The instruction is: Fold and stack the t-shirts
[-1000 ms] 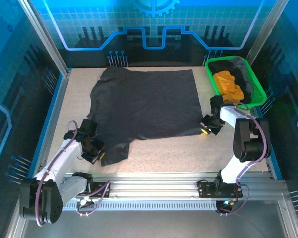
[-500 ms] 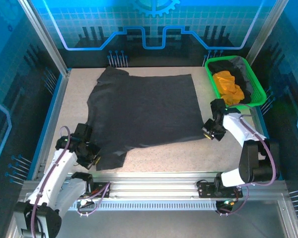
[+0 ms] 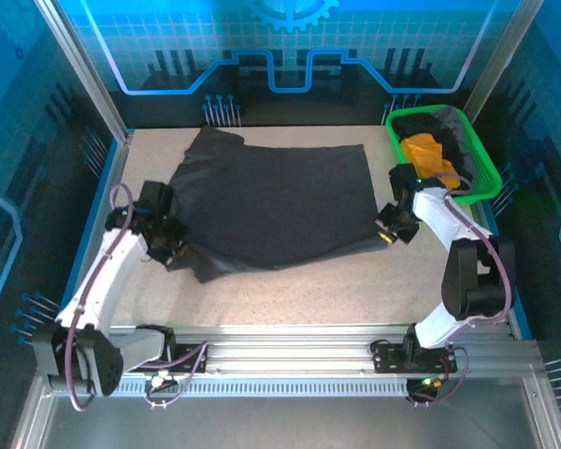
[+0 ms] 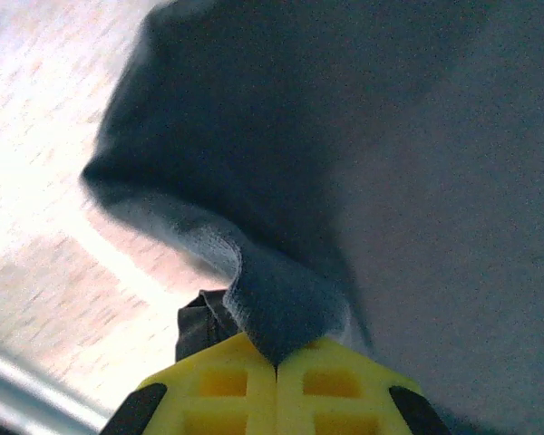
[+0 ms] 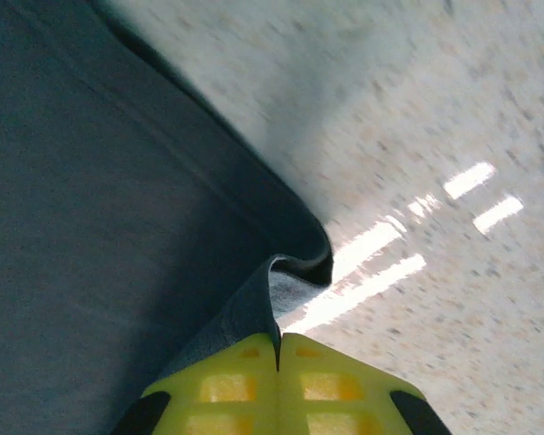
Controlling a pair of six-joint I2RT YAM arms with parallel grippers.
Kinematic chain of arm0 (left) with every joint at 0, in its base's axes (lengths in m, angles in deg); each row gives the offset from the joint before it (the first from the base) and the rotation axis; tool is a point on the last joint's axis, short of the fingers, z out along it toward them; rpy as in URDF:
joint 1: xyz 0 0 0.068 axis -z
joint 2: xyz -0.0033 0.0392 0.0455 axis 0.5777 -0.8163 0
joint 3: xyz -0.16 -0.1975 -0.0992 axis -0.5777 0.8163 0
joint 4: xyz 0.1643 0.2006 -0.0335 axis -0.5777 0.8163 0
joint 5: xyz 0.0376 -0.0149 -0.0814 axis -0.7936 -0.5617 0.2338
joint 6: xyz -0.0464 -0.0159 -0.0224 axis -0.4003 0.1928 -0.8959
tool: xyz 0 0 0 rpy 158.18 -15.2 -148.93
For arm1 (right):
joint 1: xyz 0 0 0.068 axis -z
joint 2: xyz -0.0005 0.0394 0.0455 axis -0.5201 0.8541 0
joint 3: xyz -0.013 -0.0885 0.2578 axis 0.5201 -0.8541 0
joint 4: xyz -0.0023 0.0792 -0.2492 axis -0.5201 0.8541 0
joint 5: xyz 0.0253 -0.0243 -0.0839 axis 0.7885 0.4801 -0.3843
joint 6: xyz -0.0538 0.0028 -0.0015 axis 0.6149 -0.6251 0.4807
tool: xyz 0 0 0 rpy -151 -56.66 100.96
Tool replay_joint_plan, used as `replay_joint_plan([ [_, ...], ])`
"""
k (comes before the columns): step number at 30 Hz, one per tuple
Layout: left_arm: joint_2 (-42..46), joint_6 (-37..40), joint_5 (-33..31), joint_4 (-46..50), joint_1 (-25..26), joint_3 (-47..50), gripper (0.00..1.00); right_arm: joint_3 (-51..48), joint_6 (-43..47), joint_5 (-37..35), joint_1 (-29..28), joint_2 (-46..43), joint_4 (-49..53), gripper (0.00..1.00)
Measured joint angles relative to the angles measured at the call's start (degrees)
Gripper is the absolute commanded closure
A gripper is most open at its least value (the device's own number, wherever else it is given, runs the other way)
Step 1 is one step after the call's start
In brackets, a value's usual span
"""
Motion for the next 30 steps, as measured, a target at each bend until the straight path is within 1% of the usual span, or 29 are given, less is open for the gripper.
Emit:
replay_joint_plan([
  [5, -9.40, 2.51, -0.02, -4.61, -3.06, -6.97, 1.00, 8.37, -0.24, 0.72, 0.04, 6.43, 0.61, 1.00],
  [8, -15.19, 4.70, -0.24, -6.51, -4.04, -11.06, 1.00, 12.50, -0.66, 0.72, 0.04, 10.36, 0.68, 1.00],
  [12, -20.68, 6.86, -0.46, -8.63, -5.01, -14.73, 1.00, 16.68, -1.07, 0.79, 0.04, 14.47, 1.14, 1.00],
  [20, -26.62, 9.92, -0.94, -10.32, -6.36, -19.08, 1.00, 23.56, -1.77, 0.94, 0.04, 20.70, 2.23, 1.00],
  [30, -32.06, 12.52, -1.07, -12.00, -6.99, -23.04, 1.00, 26.43, -3.69, 0.44, 0.04, 24.22, 3.98, 1.00],
])
